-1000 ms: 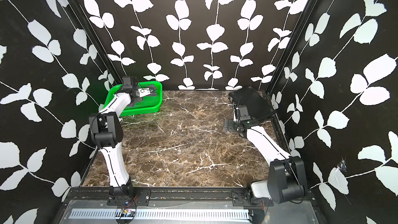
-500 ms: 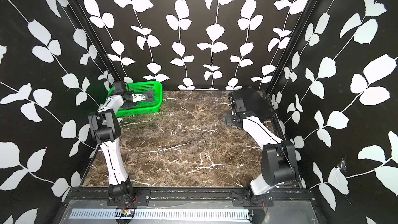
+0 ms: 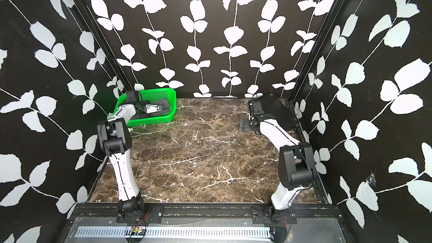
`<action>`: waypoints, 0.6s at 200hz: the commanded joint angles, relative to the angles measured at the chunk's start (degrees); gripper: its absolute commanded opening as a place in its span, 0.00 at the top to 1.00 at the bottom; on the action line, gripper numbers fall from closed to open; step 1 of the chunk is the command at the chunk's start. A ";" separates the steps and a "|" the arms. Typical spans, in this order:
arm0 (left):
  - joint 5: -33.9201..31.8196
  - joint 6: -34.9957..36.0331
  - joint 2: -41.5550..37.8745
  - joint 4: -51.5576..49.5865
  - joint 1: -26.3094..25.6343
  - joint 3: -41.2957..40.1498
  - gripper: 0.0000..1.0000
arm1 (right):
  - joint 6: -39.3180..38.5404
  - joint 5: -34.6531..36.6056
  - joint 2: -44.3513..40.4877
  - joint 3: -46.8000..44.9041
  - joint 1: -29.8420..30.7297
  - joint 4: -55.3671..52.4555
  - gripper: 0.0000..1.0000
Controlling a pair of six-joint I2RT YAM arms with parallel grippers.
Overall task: Roll up the pillowcase
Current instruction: Place the pillowcase in the bin.
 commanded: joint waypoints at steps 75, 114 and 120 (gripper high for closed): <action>-0.58 11.05 -22.12 -3.89 -0.12 -13.25 0.01 | -3.45 -4.60 -8.94 -4.27 -3.64 5.18 0.01; 1.46 2.29 -33.06 -4.28 -2.28 -20.62 0.01 | -4.13 -7.20 -13.36 -8.44 -5.10 8.61 0.01; 2.42 -1.33 -35.18 -4.02 -3.15 -22.23 0.01 | -4.41 -7.89 -14.37 -9.86 -5.38 10.22 0.01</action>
